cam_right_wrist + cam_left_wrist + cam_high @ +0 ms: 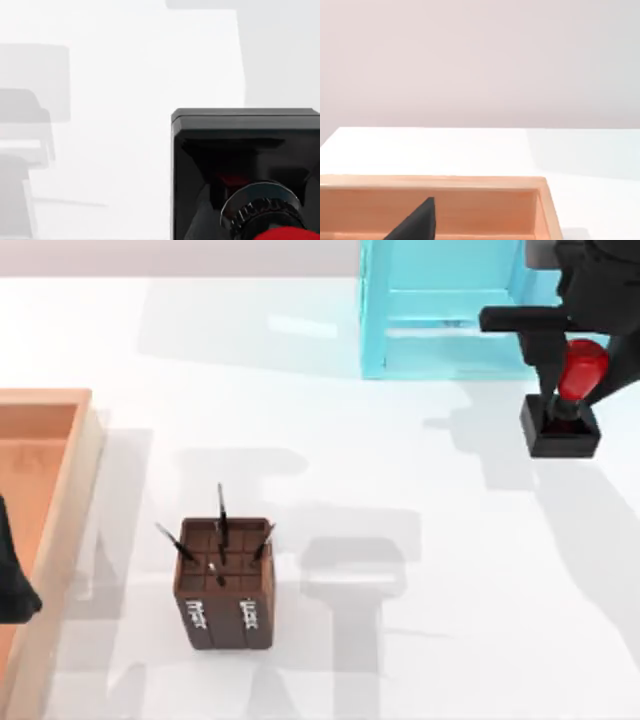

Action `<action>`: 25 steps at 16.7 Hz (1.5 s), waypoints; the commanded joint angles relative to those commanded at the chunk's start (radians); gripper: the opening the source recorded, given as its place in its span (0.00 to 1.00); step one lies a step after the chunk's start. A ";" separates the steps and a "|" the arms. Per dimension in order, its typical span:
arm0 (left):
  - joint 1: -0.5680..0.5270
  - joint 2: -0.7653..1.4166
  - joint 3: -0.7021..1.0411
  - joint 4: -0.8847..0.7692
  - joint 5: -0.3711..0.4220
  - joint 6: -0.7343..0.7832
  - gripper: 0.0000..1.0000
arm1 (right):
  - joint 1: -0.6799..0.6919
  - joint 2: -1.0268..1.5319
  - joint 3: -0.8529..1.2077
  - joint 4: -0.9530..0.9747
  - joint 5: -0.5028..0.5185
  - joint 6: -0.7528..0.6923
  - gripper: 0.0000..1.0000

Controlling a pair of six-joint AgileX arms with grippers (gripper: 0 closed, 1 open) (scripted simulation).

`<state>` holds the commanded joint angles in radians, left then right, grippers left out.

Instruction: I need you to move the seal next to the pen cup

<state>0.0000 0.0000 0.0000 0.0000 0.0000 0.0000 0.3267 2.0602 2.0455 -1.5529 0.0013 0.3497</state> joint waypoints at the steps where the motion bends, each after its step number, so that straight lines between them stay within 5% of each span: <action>1: 0.000 0.000 0.000 0.000 0.000 0.000 1.00 | 0.013 0.000 -0.001 0.001 0.003 0.013 0.00; 13: 0.000 0.000 0.000 0.000 0.000 0.000 1.00 | 0.584 -0.063 -0.090 0.102 0.124 0.572 0.00; 25: 0.000 0.000 0.000 0.000 0.000 0.000 1.00 | 0.622 -0.077 -0.162 0.166 0.133 0.612 0.00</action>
<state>0.0000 0.0000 0.0000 0.0000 0.0000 0.0000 0.9491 1.9828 1.8839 -1.3873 0.1341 0.9612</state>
